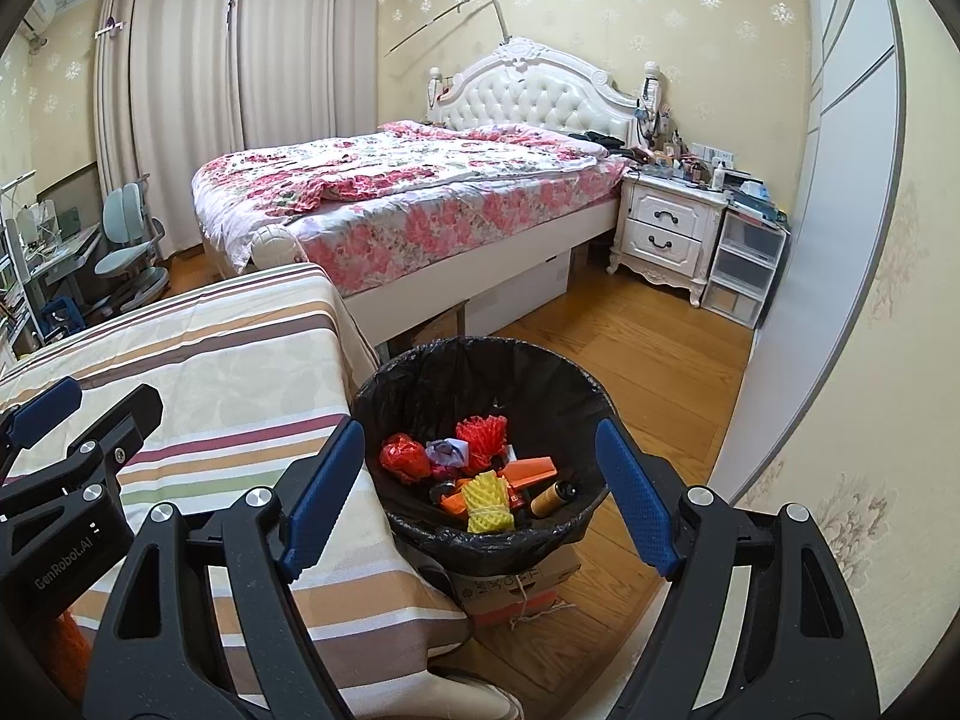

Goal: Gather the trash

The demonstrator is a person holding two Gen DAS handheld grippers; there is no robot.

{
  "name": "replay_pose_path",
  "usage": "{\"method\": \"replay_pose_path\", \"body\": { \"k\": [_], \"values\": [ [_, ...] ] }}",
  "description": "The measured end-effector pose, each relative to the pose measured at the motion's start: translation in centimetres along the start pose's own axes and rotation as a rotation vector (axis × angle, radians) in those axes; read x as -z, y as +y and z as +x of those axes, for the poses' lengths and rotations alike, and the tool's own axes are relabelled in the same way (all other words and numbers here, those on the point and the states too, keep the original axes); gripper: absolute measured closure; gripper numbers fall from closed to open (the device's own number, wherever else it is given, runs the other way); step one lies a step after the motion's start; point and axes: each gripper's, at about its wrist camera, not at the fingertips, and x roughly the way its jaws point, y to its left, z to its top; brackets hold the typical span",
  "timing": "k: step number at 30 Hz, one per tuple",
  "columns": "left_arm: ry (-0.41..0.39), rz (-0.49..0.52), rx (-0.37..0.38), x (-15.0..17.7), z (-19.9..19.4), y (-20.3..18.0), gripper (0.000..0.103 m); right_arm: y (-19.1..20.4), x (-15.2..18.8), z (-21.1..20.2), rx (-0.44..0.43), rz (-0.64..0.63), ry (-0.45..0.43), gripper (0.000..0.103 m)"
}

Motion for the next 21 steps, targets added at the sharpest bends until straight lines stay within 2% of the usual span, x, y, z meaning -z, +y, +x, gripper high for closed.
{"method": "replay_pose_path", "body": {
  "k": [21],
  "values": [
    [0.001, 0.001, 0.000, 0.21, 0.02, -0.11, 0.026, 0.06, 0.00, 0.05, 0.000, 0.000, 0.000, 0.025]
  ]
}}
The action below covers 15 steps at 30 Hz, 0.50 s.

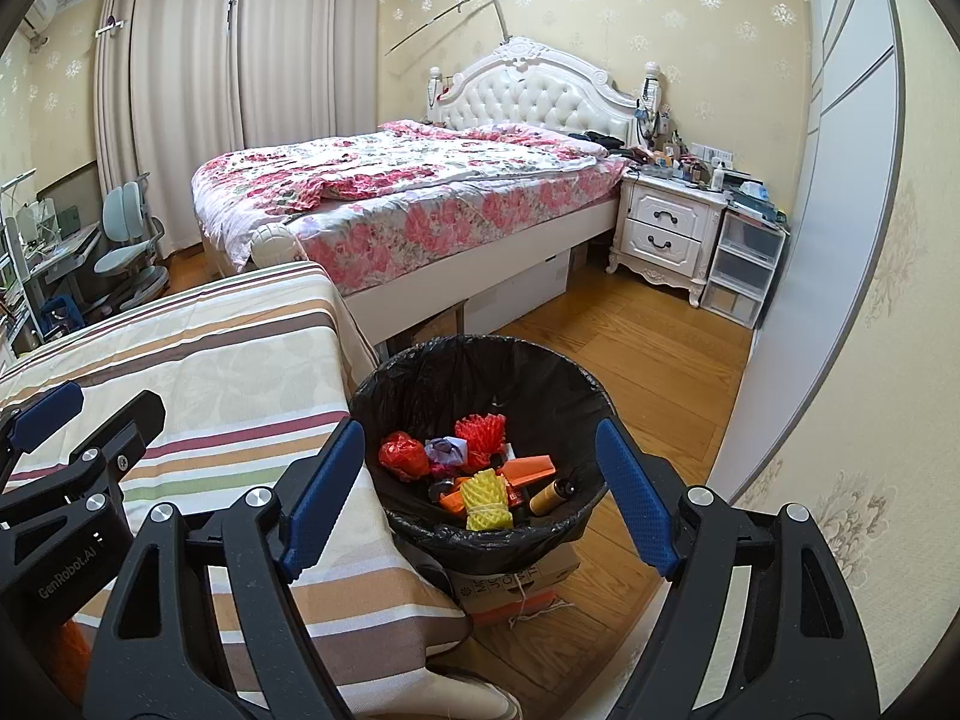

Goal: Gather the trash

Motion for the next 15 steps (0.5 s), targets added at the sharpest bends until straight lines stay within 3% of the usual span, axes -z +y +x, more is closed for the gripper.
{"method": "replay_pose_path", "body": {
  "k": [15],
  "values": [
    [0.001, 0.000, 0.000, -0.10, -0.01, -0.05, 0.026, 0.00, 0.00, -0.04, 0.000, -0.001, -0.001, 0.025]
  ]
}}
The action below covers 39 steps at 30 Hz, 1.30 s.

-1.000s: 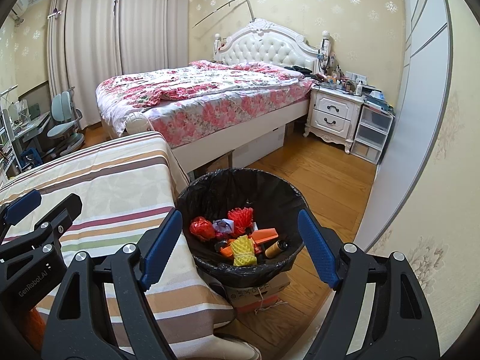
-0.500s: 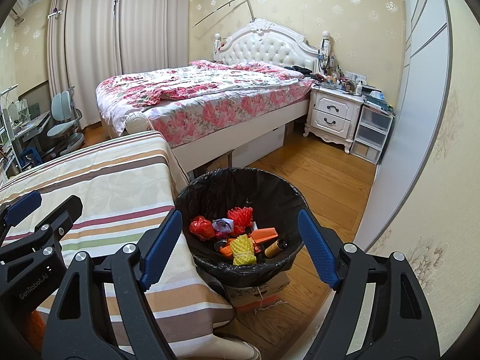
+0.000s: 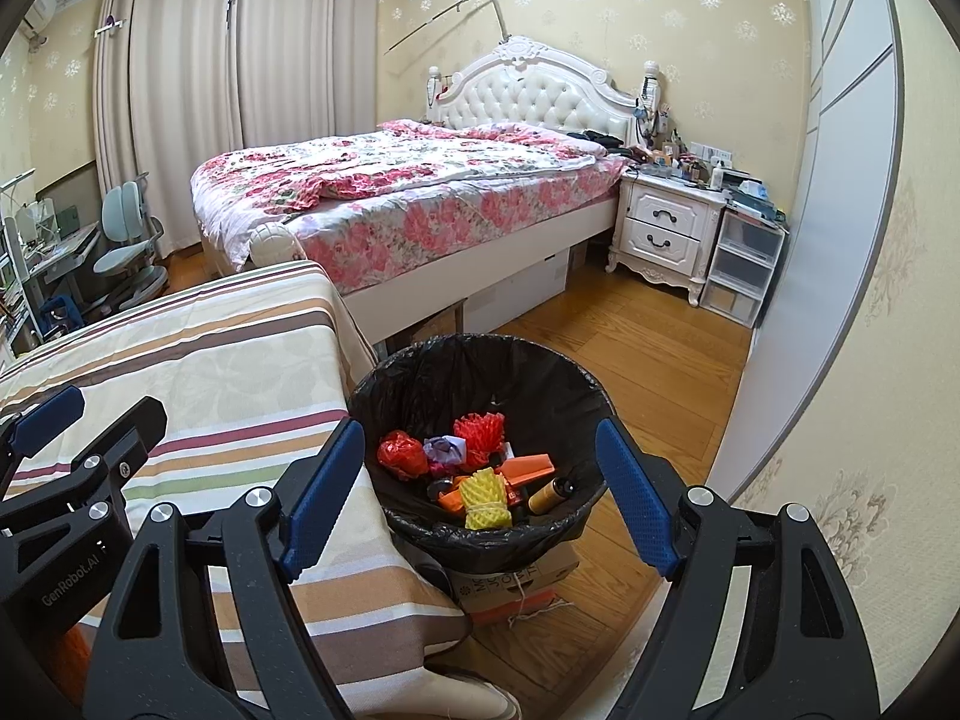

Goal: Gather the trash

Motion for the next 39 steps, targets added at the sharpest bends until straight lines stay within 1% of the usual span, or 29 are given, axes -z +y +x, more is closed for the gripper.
{"method": "replay_pose_path", "body": {
  "k": [23, 32, 35, 39],
  "values": [
    [0.004, -0.004, 0.003, -0.1, 0.1, -0.1, 0.026, 0.0, 0.0, 0.0, 0.000, -0.001, 0.001, 0.025],
    [0.006, 0.003, 0.017, 0.9, -0.6, -1.1, 0.026, 0.1, 0.0, -0.1, 0.000, -0.002, 0.001, 0.025],
    [0.001, 0.012, 0.018, 0.7, -0.7, -1.1, 0.021, 0.1, -0.1, 0.0, 0.000, -0.002, 0.001, 0.025],
    [-0.016, 0.014, 0.027, 0.6, -1.2, -1.1, 0.021, 0.1, 0.0, 0.0, 0.000, -0.001, 0.002, 0.025]
  ]
}}
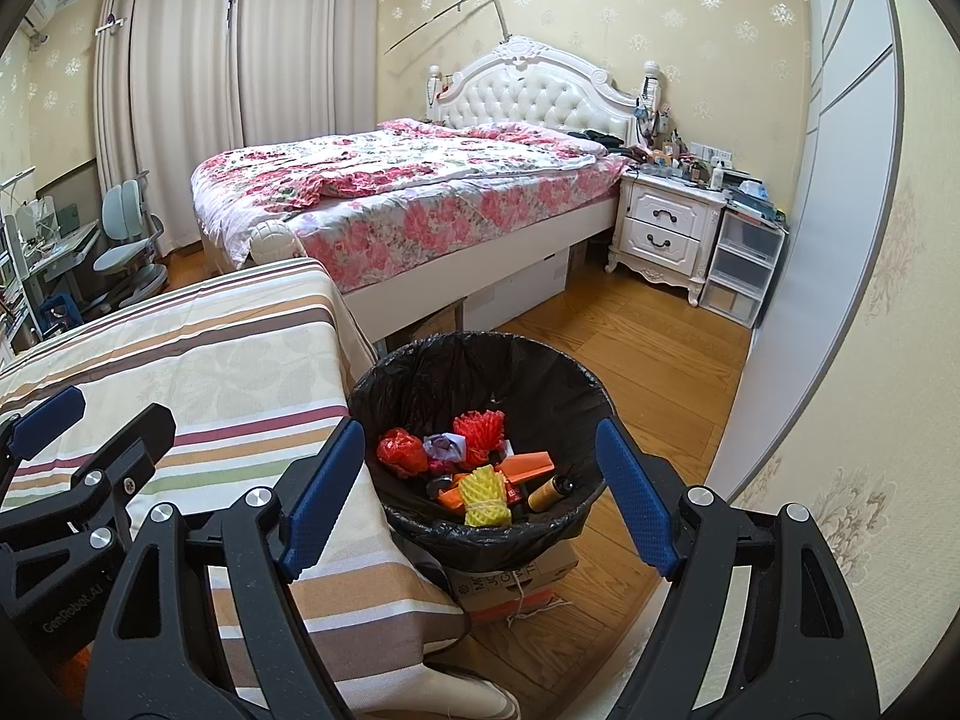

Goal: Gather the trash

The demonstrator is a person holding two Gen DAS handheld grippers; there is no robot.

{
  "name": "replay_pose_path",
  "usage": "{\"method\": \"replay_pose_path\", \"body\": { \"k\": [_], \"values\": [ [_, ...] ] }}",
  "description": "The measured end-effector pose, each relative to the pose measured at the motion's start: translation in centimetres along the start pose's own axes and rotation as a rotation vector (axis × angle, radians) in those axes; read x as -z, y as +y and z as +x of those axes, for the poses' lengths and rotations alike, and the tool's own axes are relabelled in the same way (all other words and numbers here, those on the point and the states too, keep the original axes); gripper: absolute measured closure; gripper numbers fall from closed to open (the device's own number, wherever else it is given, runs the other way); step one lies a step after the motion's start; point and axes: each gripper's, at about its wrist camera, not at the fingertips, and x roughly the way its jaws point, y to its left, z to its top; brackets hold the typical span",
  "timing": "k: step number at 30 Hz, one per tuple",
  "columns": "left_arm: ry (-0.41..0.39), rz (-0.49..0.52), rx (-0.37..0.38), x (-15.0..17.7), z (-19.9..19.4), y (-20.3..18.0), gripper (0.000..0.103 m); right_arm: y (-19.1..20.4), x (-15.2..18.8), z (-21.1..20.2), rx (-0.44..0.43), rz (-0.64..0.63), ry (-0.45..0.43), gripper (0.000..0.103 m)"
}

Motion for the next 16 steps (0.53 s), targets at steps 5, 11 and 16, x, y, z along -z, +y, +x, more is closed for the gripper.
{"method": "replay_pose_path", "body": {
  "k": [5, 11, 16],
  "values": [
    [-0.033, 0.000, -0.011, -0.2, -0.8, 0.1, 0.021, 0.0, 0.0, -0.1, -0.001, -0.001, 0.001, 0.025],
    [0.015, -0.019, -0.019, -0.3, -0.1, 0.9, 0.019, 0.1, 0.2, -0.2, -0.005, -0.007, 0.001, 0.025],
    [0.057, -0.036, -0.064, -0.4, 1.0, 2.9, 0.019, 0.8, 0.7, 0.0, -0.020, -0.025, 0.012, 0.025]
  ]
}}
